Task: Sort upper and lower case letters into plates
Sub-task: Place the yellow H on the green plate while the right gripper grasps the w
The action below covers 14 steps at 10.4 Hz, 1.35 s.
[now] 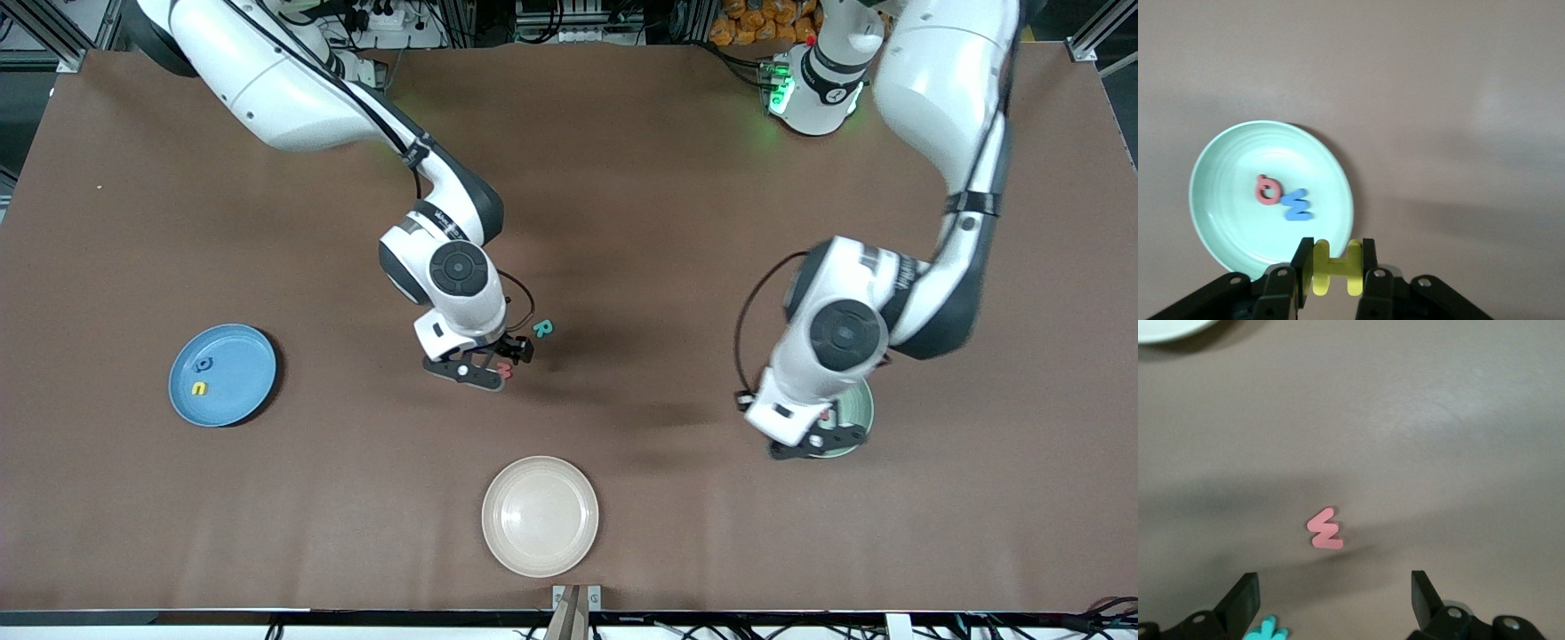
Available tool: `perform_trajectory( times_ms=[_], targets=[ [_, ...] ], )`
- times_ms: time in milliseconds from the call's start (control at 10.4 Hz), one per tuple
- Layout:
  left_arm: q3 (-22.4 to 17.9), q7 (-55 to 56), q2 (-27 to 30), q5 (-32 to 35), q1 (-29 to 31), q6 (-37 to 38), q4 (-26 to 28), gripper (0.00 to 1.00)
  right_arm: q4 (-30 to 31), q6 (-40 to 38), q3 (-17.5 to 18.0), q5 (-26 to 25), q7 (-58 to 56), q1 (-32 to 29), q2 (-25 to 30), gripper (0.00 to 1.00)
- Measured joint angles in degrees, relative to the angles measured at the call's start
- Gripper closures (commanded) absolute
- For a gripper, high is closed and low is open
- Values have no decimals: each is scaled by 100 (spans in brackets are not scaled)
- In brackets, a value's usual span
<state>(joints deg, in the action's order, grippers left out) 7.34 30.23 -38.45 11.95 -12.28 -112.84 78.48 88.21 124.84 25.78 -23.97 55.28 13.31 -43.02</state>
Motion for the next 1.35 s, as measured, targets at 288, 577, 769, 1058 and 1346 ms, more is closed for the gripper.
perform_trajectory(
  times_ms=[288, 577, 769, 1058, 1346],
  targets=[
    [-20, -785, -110, 311, 897, -1305, 1166, 100, -61, 4, -12, -2, -1282, -7, -150, 0],
    [1, -893, -130, 312, 1351, -1974, 1750, 0, -58, 583, -24, 0, -1378, 37, -394, 0],
    [57, -880, 22, 312, 1363, -1978, 1746, 0, -59, 858, -142, 0, -1378, 139, -574, 0],
    [309, -861, 516, 312, 1357, -1640, 1720, 0, -63, 885, -382, -2, -1378, 214, -610, 0],
    [663, -865, 927, 312, 1218, -1045, 1545, 0, -66, 886, -471, -2, -1379, 216, -620, 0]
  ],
)
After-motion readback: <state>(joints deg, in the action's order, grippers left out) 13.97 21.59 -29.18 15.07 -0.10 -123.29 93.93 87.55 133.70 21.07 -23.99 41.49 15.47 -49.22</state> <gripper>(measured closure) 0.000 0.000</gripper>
